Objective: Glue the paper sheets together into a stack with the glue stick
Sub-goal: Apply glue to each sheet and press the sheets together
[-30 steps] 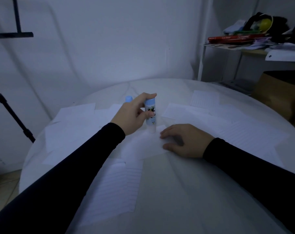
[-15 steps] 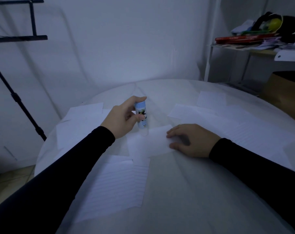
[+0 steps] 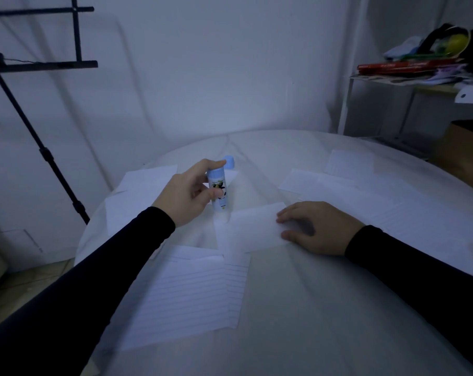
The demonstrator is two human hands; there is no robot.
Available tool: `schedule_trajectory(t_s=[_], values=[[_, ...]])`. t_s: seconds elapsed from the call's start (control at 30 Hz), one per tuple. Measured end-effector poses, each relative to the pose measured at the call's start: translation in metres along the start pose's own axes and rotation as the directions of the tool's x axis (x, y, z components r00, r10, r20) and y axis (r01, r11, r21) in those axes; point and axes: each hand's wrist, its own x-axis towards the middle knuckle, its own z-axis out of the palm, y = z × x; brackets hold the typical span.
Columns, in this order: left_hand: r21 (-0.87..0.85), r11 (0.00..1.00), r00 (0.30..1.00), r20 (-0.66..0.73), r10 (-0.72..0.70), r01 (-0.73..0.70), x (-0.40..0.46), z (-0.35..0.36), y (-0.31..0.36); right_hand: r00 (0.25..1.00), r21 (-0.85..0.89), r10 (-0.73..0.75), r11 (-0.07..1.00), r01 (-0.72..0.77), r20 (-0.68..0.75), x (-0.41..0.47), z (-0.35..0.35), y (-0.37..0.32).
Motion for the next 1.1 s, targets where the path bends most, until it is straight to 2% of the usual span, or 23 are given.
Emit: schedule_trajectory(t_s=[0.23, 0.43, 0.57, 0.67, 0.8, 0.93, 1.1], values=[[-0.006, 1.000, 0.999, -0.036, -0.017, 0.017, 0.001, -0.006, -0.007, 1.000, -0.009, 0.019, 1.000, -0.019, 0.009, -0.001, -0.001, -0.001], [-0.275, 0.961, 0.973, -0.225, -0.042, -0.022, 0.009, -0.010, 0.013, 0.998, -0.096, 0.059, 0.993, -0.062, -0.037, -0.001, 0.003, -0.004], [-0.259, 0.965, 0.999, -0.047, 0.017, -0.028, 0.008, -0.002, 0.026, 0.995, -0.100, 0.046, 0.993, -0.055, -0.090, 0.000, 0.006, -0.017], [-0.182, 0.983, 0.996, 0.072, 0.051, -0.037, 0.005, 0.010, 0.029, 0.997, -0.136, 0.026, 0.990, -0.035, -0.072, 0.001, 0.009, -0.023], [-0.185, 0.980, 0.991, 0.093, 0.095, -0.077, 0.004, 0.021, 0.037, 0.999, -0.072, 0.033, 0.997, -0.035, -0.020, 0.003, 0.006, -0.018], [-0.184, 0.977, 0.982, 0.129, 0.136, -0.111, 0.009, 0.035, 0.051, 0.989, 0.010, 0.045, 0.999, -0.047, 0.143, 0.002, -0.009, -0.008], [-0.211, 0.961, 0.961, 0.172, 0.215, -0.178, 0.014, 0.054, 0.064, 0.990, 0.048, 0.022, 0.998, -0.029, 0.142, -0.001, -0.015, 0.000]])
